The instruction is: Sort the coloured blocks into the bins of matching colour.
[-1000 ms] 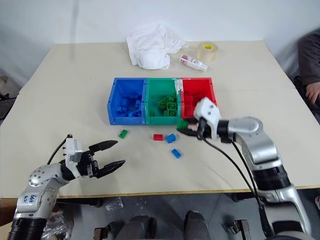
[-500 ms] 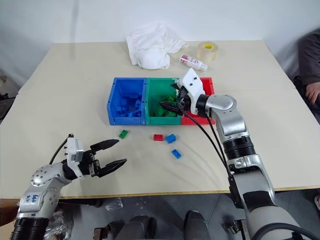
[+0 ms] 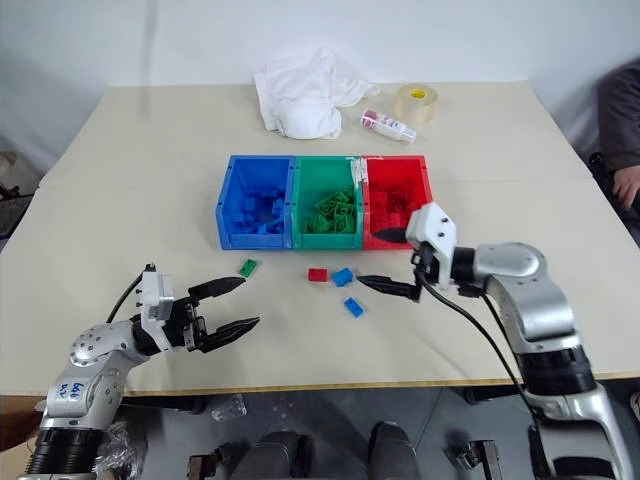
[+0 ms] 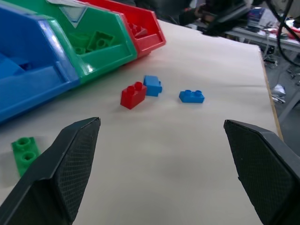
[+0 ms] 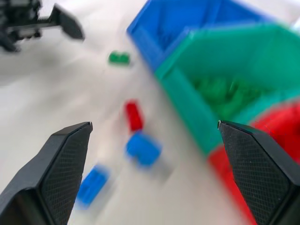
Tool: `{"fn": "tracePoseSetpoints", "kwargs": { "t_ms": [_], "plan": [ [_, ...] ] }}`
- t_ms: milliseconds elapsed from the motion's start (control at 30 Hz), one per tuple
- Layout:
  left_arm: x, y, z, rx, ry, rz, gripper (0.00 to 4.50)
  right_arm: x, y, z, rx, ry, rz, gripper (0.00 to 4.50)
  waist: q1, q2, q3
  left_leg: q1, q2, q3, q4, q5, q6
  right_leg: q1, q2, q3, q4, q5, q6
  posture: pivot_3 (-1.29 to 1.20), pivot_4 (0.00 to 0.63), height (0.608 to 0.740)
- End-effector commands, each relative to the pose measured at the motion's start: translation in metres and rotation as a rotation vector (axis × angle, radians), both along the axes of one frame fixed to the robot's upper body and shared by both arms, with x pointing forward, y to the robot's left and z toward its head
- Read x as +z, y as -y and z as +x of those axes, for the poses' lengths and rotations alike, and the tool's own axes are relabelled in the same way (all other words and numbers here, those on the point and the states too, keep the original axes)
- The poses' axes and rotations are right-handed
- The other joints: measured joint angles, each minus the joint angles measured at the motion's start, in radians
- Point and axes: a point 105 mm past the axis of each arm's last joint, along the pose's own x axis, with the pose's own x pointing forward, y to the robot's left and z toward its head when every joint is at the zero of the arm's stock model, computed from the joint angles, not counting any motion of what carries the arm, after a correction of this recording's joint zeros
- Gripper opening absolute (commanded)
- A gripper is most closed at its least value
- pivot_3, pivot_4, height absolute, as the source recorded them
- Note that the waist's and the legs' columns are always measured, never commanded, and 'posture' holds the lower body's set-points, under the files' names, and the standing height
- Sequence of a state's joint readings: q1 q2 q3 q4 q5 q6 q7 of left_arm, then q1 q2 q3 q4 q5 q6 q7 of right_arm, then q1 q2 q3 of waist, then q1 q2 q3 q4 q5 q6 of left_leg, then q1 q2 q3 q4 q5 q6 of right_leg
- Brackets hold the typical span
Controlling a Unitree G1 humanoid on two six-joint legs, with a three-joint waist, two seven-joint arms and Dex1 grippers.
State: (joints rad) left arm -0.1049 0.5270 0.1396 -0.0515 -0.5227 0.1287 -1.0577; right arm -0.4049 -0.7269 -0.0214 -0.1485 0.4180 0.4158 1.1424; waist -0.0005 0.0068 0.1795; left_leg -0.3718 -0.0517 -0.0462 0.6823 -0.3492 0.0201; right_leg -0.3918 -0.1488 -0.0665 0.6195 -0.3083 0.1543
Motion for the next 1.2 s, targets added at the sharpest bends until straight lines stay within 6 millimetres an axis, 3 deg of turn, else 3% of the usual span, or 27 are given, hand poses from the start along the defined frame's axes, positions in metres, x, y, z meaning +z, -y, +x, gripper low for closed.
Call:
{"fn": "tracePoseSetpoints", "kwargs": {
  "t_ms": [33,167,300,667,1000,1100,1200],
  "plan": [
    [0.003,-0.003,0.000,-0.003,0.022,0.007,4.50,0.008,0.016,-0.022,0.006,-0.004,-0.002,4.48,0.003,0.000,0.000,0.000,0.000,0.000,0.000,0.000,0.000,0.000,0.000,0.000,0.000,0.000,0.000,0.00,0.150,0.740],
    [0.004,-0.005,0.001,-0.002,0.023,0.010,4.50,-0.004,0.041,-0.038,-0.071,-0.064,-0.052,4.48,0.006,0.000,0.000,0.000,0.000,0.001,0.000,0.000,0.000,0.000,0.000,0.000,-0.001,0.000,0.000,0.00,0.150,0.740],
    [0.005,-0.006,0.002,-0.001,0.023,0.012,4.50,-0.007,0.046,-0.046,-0.091,-0.085,-0.066,4.48,0.006,0.000,0.000,0.000,0.001,0.002,0.000,0.000,0.000,0.001,0.000,0.001,-0.001,0.000,0.000,0.00,0.150,0.740],
    [0.005,-0.004,0.004,0.000,0.032,0.004,4.50,-0.037,-0.003,-0.028,-0.034,-0.113,-0.091,4.48,0.005,0.000,0.000,0.000,0.001,0.001,0.000,0.000,0.000,0.000,0.000,0.001,-0.001,0.000,0.000,0.00,0.150,0.740],
    [0.003,-0.007,-0.002,0.027,0.029,0.000,4.50,-0.065,-0.036,0.005,-0.019,-0.085,-0.149,4.48,0.000,0.000,0.000,0.000,0.001,0.001,0.000,0.000,0.000,0.000,0.000,0.000,-0.001,0.000,0.000,0.00,0.150,0.740],
    [0.003,-0.006,-0.003,0.031,0.029,-0.002,4.50,-0.069,-0.044,0.008,-0.002,-0.077,-0.155,3.92,-0.001,0.000,0.000,0.000,0.000,0.001,0.000,0.000,0.000,0.000,0.000,0.000,-0.001,0.000,0.000,0.00,0.150,0.740],
    [0.003,-0.006,-0.004,0.038,0.029,-0.005,4.50,-0.067,-0.047,0.006,0.008,-0.068,-0.148,2.92,0.000,0.000,0.000,0.000,0.000,0.000,0.000,0.000,0.000,0.000,0.000,0.000,0.000,0.000,0.000,0.00,0.150,0.740]
  ]
}}
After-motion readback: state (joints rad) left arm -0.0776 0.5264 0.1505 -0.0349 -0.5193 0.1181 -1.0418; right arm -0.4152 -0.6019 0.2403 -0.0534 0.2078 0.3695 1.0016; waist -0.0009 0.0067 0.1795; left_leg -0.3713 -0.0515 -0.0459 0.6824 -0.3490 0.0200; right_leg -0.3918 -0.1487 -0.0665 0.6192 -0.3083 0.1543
